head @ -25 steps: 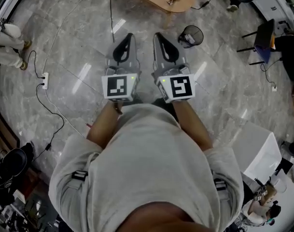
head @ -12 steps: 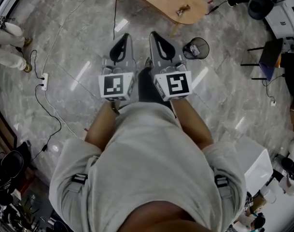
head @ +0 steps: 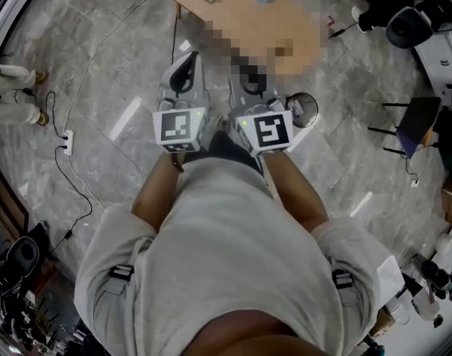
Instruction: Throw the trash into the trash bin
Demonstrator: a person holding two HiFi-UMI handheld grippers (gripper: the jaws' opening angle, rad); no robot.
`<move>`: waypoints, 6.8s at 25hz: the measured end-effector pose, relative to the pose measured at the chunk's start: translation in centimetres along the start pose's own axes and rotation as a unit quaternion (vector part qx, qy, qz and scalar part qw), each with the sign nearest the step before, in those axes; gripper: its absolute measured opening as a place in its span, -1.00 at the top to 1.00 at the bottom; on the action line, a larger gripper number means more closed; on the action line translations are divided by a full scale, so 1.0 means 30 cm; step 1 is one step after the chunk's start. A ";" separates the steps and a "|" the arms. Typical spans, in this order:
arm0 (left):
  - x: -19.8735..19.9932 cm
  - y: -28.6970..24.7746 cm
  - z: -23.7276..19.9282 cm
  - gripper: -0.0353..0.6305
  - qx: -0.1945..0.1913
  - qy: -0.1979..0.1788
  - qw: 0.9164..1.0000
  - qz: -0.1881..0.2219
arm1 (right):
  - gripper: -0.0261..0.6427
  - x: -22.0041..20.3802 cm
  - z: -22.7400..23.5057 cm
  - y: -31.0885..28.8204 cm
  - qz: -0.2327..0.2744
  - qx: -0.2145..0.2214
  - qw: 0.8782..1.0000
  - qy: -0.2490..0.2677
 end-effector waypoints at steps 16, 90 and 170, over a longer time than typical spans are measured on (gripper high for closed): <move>-0.022 -0.574 -0.296 0.84 -0.022 0.009 0.998 -0.055 | 0.90 -0.190 0.233 -0.589 -0.038 0.005 0.999 -0.013; -1.287 -1.658 -1.302 0.84 -0.041 0.121 0.920 -0.371 | 0.80 -2.033 0.349 -1.829 -0.514 0.204 0.817 0.165; -1.025 -0.607 1.064 0.84 -0.498 -0.112 0.766 -0.391 | 0.81 -1.114 0.690 0.861 -0.439 -0.407 0.774 -0.205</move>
Point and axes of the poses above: the fingertips, and each gripper's own axes: y backward along the fingers, z to its right, x out of its top, the point moved 1 cm from there along y, backward along the fingers, and after that the axes turned 12 degrees about y, right-handed, at the moved point
